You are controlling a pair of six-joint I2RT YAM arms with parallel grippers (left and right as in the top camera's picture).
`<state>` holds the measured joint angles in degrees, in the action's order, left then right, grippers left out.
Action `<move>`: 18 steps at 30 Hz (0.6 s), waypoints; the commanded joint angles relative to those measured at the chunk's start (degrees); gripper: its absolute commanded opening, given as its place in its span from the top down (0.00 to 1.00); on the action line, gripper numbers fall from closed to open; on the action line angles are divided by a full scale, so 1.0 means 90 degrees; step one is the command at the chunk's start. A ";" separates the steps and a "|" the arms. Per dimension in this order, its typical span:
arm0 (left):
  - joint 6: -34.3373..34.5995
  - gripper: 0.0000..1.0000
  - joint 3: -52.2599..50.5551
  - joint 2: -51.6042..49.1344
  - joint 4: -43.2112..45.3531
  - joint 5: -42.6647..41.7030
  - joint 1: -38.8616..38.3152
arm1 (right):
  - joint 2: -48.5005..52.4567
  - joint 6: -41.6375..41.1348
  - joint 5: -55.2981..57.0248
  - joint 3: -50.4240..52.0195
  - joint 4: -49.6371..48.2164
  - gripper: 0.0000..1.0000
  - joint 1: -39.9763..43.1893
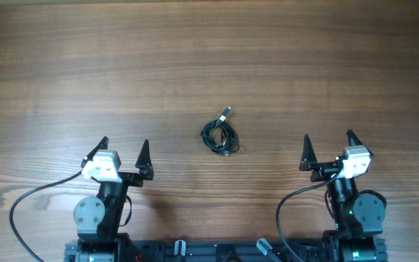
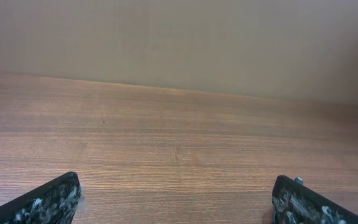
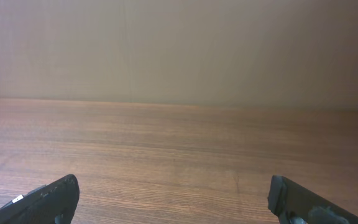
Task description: Untangle cables
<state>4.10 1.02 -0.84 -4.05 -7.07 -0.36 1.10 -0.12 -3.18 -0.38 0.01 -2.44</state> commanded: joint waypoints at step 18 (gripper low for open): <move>0.1977 0.00 0.0738 -0.0228 0.1319 -0.0947 -0.0005 | -0.0051 0.0007 -0.0029 0.0010 -0.0010 0.00 0.0022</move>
<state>17.76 1.65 -0.99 10.44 -14.04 -0.40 1.10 -0.12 -3.18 -0.38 0.01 -2.44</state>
